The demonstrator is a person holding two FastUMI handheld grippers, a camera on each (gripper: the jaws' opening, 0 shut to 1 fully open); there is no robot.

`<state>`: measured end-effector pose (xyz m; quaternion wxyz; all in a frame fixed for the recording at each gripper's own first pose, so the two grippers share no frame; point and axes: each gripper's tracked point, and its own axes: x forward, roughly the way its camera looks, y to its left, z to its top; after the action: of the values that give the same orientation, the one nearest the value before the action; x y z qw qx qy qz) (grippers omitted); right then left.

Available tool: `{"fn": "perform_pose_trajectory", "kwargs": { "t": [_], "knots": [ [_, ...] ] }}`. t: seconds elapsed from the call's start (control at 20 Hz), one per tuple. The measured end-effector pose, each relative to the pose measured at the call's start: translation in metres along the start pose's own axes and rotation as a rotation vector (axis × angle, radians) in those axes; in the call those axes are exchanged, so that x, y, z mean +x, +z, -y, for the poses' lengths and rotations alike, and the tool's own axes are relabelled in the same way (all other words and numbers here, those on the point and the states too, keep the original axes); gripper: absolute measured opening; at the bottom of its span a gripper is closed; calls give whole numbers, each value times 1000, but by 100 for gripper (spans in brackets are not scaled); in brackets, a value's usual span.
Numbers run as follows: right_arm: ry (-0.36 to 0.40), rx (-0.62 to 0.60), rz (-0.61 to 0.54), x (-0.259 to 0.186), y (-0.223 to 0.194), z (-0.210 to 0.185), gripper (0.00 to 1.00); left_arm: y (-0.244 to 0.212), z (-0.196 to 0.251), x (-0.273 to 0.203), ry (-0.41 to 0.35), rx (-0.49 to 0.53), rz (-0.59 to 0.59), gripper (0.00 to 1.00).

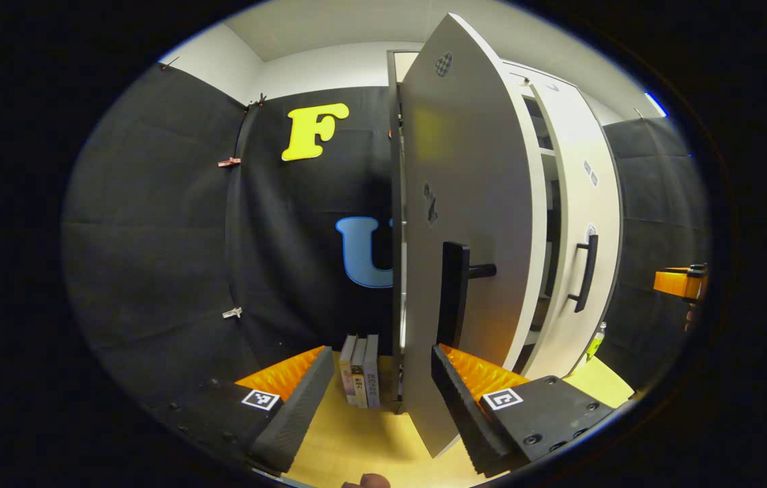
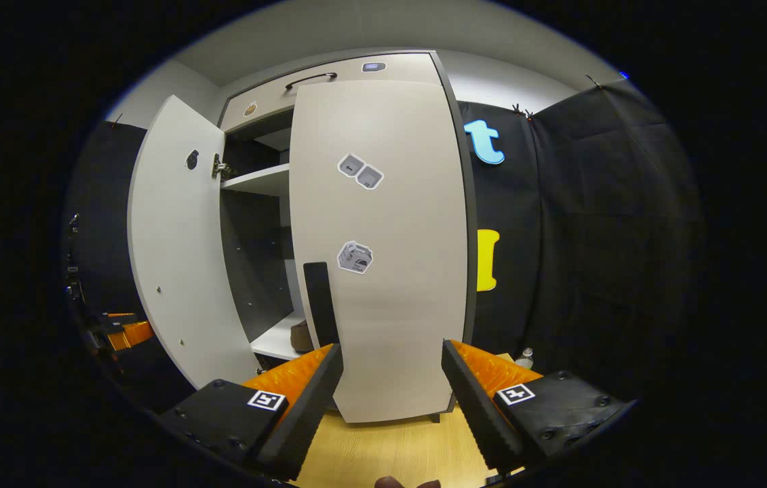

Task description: Grab one shoe with the right hand and put it into the shoe cabinet, grab the other shoe with the left hand and put it into the shoe cabinet; then close the right door with the right hand and the left door with the left hand.

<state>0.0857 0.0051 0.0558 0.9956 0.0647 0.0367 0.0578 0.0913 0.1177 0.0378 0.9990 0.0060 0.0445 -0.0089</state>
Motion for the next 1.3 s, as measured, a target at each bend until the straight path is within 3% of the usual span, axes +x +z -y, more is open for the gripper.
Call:
{"fn": "perform_pose_trajectory", "kwargs": {
  "t": [0.5, 0.9, 1.0, 1.15, 1.3],
  "knots": [
    [-5, -12, -17, -8, -5, 15, 97, 9, 100, 42, -143, -94, 24, 94],
    [-25, -5, -22, -12, -6, 32, 97, 17, 145, 81, -134, -29, 53, 96],
    [-21, -1, -21, -10, -5, 31, 97, 20, 147, 85, -128, -19, 54, 92],
    [-8, -4, -18, -9, -5, 24, 97, 20, 145, 85, -111, -1, 60, 96],
    [-1, -9, -15, -10, -4, 18, 97, 21, 142, 80, -109, -8, 61, 94]
  ]
}}
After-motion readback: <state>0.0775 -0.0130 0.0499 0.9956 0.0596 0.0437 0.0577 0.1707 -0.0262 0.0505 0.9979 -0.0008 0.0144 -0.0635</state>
